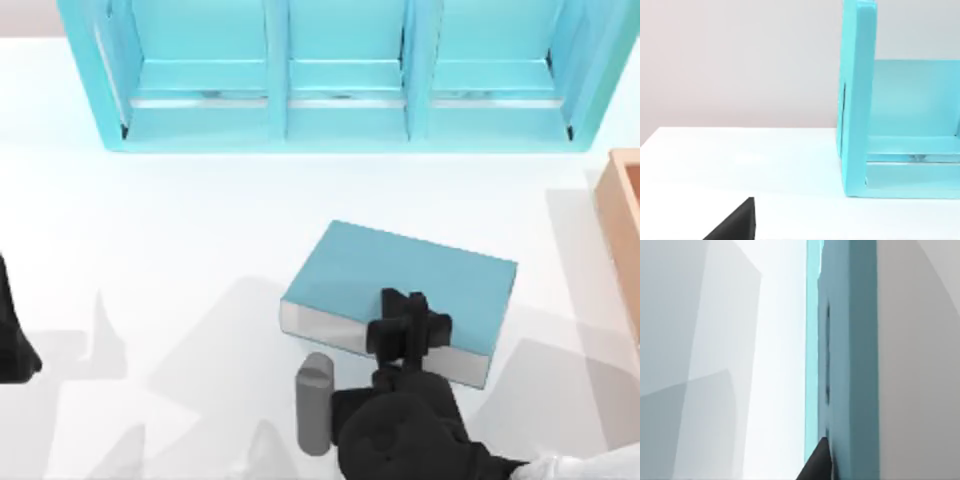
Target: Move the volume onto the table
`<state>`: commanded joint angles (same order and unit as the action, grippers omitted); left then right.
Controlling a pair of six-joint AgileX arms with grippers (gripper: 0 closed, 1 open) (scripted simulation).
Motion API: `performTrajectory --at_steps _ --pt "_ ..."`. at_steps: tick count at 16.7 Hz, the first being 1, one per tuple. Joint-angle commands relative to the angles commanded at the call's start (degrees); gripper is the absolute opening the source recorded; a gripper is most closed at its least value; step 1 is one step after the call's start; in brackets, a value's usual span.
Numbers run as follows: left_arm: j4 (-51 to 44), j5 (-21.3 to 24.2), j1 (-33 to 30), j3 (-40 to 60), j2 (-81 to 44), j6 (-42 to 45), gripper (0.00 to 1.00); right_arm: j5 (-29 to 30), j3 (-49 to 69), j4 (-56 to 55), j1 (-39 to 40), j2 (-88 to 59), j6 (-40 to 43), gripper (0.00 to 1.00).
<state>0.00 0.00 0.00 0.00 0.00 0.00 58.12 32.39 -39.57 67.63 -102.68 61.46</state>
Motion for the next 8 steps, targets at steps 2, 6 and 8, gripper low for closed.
performTrajectory --at_steps 2,6,8 --pt "0.0 0.0 0.0 0.0 0.0 0.0 1.00 0.0 0.0 0.0 0.0 0.0 0.0 0.00" --pt "0.0 0.0 0.0 0.0 0.0 0.0 1.00 0.0 0.0 0.0 0.0 0.0 0.0 0.30" --pt "0.0 0.0 0.0 0.0 0.0 0.0 1.00 0.0 0.0 0.0 0.0 0.0 0.0 0.45"
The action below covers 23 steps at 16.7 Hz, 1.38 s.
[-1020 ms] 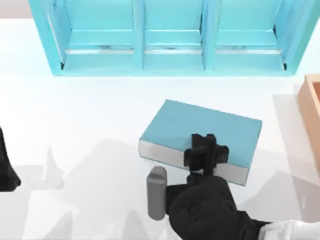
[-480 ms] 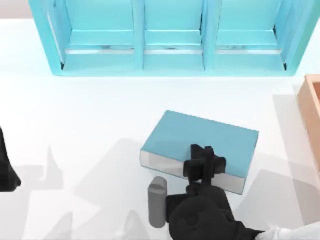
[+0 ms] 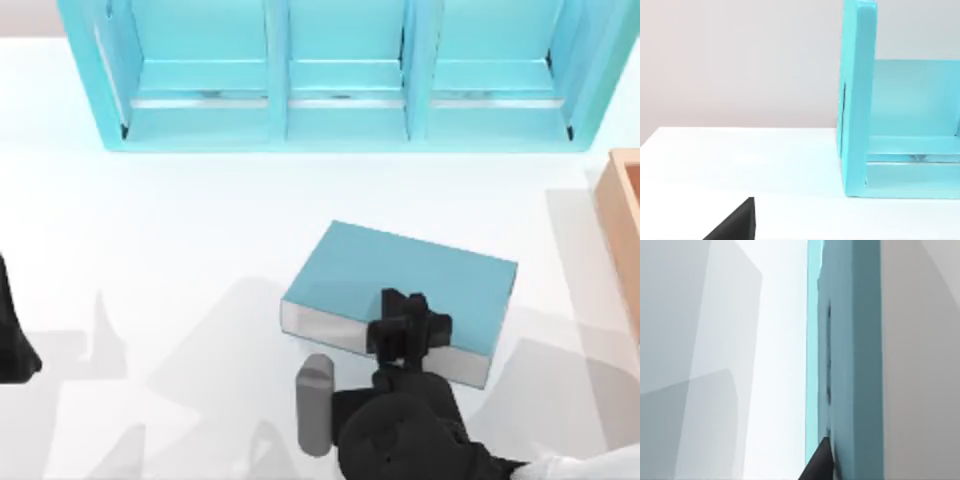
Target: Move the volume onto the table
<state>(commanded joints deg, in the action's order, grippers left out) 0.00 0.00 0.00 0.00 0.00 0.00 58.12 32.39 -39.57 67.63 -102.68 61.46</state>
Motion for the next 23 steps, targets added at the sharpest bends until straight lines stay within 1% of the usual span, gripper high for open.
performTrajectory --at_steps 7,8,18,21,23 --pt "0.0 0.0 0.0 0.0 0.0 0.0 1.00 0.0 0.0 0.0 0.0 0.0 0.0 0.98" --pt "0.0 0.0 0.0 0.0 0.0 0.0 1.00 0.0 0.0 0.0 0.0 0.0 0.0 1.00" --pt "0.0 0.0 0.0 0.0 0.0 0.0 1.00 0.2 0.2 0.7 0.6 -0.3 -0.7 1.00" --pt "0.0 0.0 0.0 0.0 0.0 0.0 1.00 1.6 1.8 6.1 4.2 -1.3 -5.6 1.00" --pt "0.0 0.0 0.0 0.0 0.0 0.0 1.00 3.2 3.4 12.8 7.7 -2.2 -11.3 1.00"
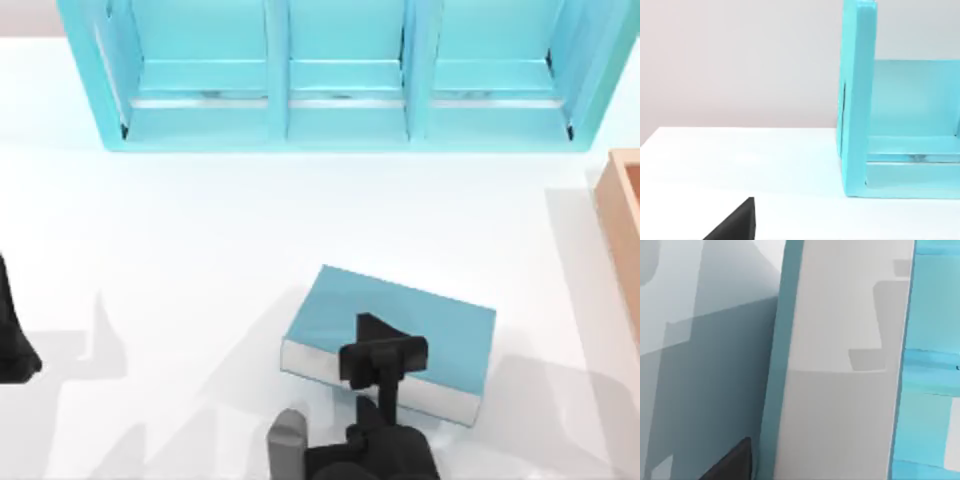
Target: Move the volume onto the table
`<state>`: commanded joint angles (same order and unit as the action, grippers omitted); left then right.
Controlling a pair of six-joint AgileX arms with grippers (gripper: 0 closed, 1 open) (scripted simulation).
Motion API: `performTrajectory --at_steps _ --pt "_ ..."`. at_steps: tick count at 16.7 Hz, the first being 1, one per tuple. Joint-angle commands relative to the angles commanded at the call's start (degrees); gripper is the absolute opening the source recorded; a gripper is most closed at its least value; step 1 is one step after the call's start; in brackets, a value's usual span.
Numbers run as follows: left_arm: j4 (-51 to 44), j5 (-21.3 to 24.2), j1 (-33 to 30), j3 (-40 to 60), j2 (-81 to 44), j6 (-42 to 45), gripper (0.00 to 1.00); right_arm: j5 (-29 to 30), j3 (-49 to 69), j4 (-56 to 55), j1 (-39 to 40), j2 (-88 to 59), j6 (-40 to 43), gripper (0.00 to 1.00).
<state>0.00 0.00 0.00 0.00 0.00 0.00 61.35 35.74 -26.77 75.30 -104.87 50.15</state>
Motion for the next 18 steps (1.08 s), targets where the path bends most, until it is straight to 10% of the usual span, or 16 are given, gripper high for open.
performTrajectory --at_steps 12,18 --pt "0.0 0.0 0.0 0.0 0.0 0.0 1.00 11.4 10.9 62.4 21.2 -0.2 -53.4 1.00" --pt "0.0 0.0 0.0 0.0 0.0 0.0 1.00 13.1 12.5 71.2 24.1 1.1 -61.9 1.00"
